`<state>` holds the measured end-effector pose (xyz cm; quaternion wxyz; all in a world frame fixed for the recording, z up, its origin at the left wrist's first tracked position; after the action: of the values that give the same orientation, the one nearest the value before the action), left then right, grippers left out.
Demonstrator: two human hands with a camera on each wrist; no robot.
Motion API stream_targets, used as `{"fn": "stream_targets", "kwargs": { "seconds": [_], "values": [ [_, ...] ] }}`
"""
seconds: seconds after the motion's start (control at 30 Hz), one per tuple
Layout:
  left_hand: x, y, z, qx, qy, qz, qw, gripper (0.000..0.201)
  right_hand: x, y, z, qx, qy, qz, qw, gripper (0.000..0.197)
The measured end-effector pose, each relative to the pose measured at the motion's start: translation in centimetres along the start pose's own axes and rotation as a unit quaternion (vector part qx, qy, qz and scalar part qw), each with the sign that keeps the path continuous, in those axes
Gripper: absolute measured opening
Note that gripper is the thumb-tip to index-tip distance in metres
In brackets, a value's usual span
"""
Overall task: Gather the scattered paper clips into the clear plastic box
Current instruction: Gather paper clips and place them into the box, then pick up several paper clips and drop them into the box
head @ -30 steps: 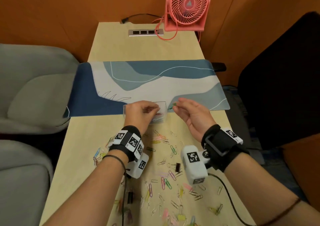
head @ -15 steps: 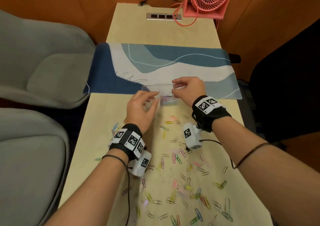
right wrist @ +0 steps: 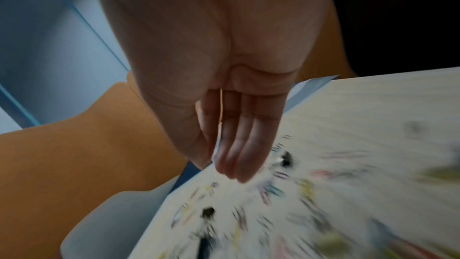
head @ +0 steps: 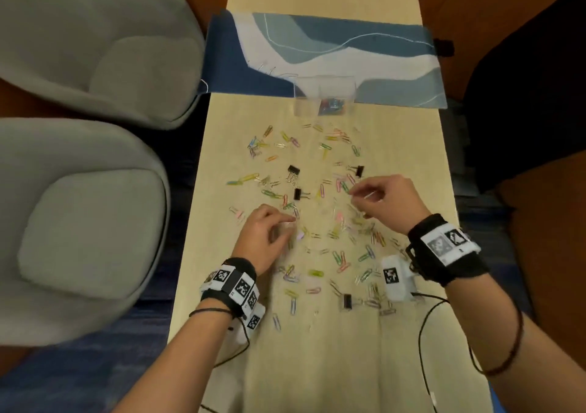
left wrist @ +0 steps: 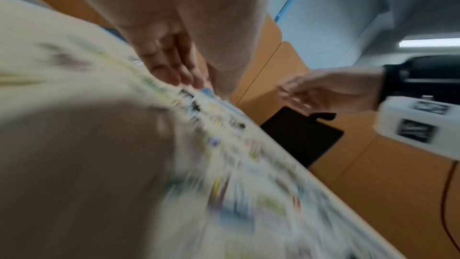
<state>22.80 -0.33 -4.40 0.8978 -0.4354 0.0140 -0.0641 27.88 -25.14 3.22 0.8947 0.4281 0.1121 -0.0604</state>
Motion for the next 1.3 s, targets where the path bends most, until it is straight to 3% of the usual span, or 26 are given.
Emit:
{"fn": "stream_targets", "kwargs": {
  "seconds": [0.13,0.2,0.3,0.4,0.5,0.63,0.73,0.87,1.1,1.3],
  "values": [
    [-7.5,2.8,0.9,0.016,0.025,0.089,0.996,0.054,-7.9,-7.0,0.0,-0.134,-0.028,-0.072,0.988,0.016],
    [-10.3,3.0,0.4,0.034,0.081,0.083,0.993,0.08,-10.8,-10.4,-0.2,-0.207,-0.028,-0.127,0.97,0.023],
    [-13.2,2.6,-0.9,0.084,0.13,0.05,0.987,0.114,-14.3,-13.7,-1.4,-0.274,-0.029,-0.185,0.943,0.054],
    [-14.7,2.1,-2.6,0.114,0.146,0.026,0.982,0.129,-16.5,-14.6,-3.3,-0.293,-0.049,-0.185,0.937,0.07],
    [-14.8,1.2,-3.8,0.126,0.141,0.022,0.982,0.133,-17.3,-14.4,-5.0,-0.307,-0.056,-0.152,0.938,0.062],
    [-13.9,0.1,-3.9,0.124,0.082,0.068,0.986,0.117,-17.5,-13.7,-6.0,-0.254,-0.052,-0.118,0.959,0.058],
    [-12.9,-0.4,-4.4,0.151,0.067,0.055,0.985,0.102,-17.5,-12.8,-7.0,-0.255,-0.034,-0.076,0.963,0.066],
    [-12.2,-1.9,-5.3,0.213,0.109,-0.005,0.971,0.065,-17.8,-11.9,-8.6,-0.328,-0.031,-0.015,0.944,0.052],
    [-10.9,-2.1,-5.7,0.154,0.05,-0.024,0.987,0.01,-17.1,-9.7,-8.6,-0.416,0.024,0.03,0.909,0.028],
    [-8.6,-2.6,-5.5,0.156,0.076,0.015,0.985,0.006,-15.1,-8.8,-8.4,-0.441,0.073,0.024,0.894,0.023]
  ]
}}
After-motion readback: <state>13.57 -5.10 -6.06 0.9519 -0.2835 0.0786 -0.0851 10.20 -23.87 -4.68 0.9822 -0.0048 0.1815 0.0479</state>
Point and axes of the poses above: each hand's wrist, its own x-axis towards the middle knuckle, its own z-axis out of the back of the hand, y = z × x, the point moved 6 cm from there along x, towards the middle knuckle, and after that the axes turned 6 degrees about -y, right-handed, at the moved point
